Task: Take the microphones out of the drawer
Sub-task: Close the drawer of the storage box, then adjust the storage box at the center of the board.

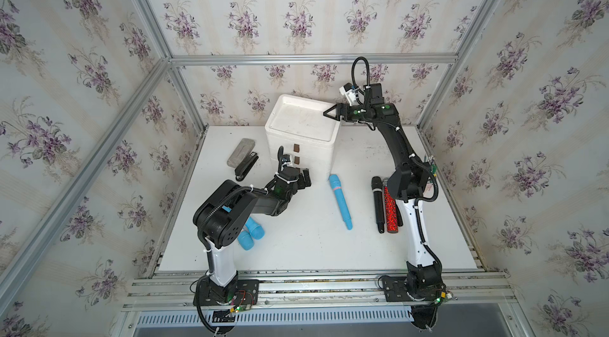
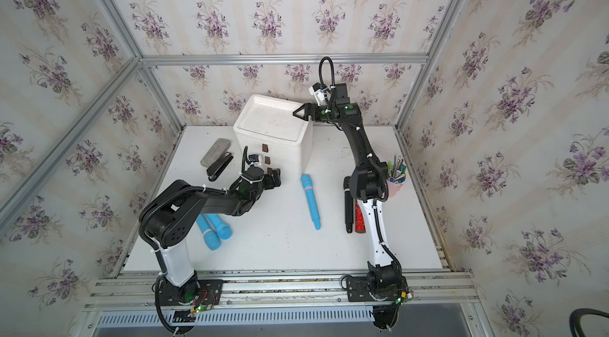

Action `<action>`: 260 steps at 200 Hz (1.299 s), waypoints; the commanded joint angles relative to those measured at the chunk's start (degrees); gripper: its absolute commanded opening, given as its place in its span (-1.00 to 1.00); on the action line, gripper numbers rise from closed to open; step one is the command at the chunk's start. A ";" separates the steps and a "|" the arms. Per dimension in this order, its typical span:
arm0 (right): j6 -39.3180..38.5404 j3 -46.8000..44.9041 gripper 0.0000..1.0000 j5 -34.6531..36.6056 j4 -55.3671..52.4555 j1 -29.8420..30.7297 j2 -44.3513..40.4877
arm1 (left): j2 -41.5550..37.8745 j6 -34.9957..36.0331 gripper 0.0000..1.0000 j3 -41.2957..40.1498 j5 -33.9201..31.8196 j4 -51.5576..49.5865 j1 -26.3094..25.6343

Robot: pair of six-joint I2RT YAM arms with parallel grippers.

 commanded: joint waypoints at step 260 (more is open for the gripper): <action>-1.02 0.02 1.00 8.20 -4.64 -4.20 -4.77 | -40.01 2.18 0.99 -8.52 -3.31 -40.34 0.56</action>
